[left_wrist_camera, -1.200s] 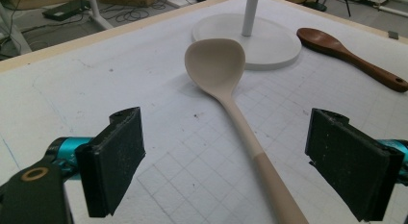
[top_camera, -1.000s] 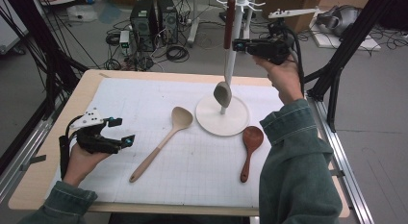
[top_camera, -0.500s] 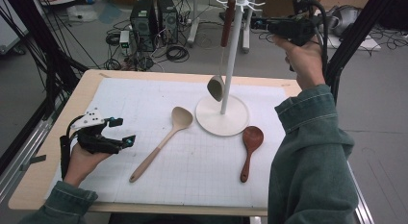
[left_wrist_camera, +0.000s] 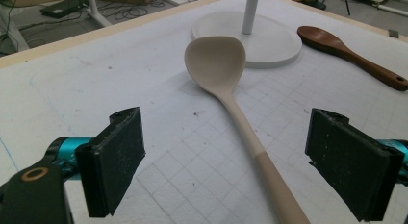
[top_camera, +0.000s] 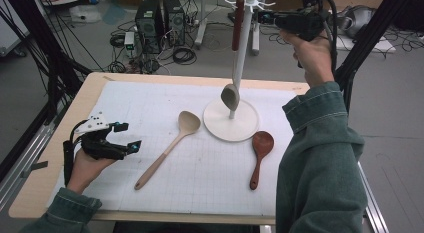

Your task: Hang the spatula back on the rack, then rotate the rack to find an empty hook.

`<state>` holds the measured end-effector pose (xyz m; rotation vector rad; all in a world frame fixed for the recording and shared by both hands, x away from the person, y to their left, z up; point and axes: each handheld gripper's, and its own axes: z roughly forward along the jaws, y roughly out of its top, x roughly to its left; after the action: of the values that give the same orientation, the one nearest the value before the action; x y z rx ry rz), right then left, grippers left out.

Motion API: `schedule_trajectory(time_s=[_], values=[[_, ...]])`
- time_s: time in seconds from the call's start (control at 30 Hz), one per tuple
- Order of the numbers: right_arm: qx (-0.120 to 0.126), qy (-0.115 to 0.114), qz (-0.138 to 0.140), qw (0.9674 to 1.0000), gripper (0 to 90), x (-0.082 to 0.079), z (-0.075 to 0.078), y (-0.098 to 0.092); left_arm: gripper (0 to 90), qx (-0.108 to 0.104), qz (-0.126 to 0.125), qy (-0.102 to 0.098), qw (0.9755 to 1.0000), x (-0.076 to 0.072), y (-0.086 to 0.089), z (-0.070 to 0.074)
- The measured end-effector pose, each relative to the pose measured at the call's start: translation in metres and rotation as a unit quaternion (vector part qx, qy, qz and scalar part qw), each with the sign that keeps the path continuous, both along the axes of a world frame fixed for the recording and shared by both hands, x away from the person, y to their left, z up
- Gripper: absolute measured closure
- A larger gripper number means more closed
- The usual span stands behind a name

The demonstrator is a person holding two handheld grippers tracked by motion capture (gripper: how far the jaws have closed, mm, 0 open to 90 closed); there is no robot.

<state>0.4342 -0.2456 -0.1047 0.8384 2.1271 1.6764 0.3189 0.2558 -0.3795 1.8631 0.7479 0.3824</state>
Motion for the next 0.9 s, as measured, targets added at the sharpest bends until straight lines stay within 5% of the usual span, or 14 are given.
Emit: schedule_trajectory(time_s=[0.43,0.9], values=[[-0.008,-0.005,0.003,1.0,89.6,-0.001,0.0,0.015,14.0,-0.002,0.0,0.0,1.0,0.0,0.001,0.001],[-0.011,-0.02,0.008,0.9997,89.6,-0.012,0.0,0.012,14.0,-0.002,0.001,-0.002,1.0,0.0,0.002,0.002]])
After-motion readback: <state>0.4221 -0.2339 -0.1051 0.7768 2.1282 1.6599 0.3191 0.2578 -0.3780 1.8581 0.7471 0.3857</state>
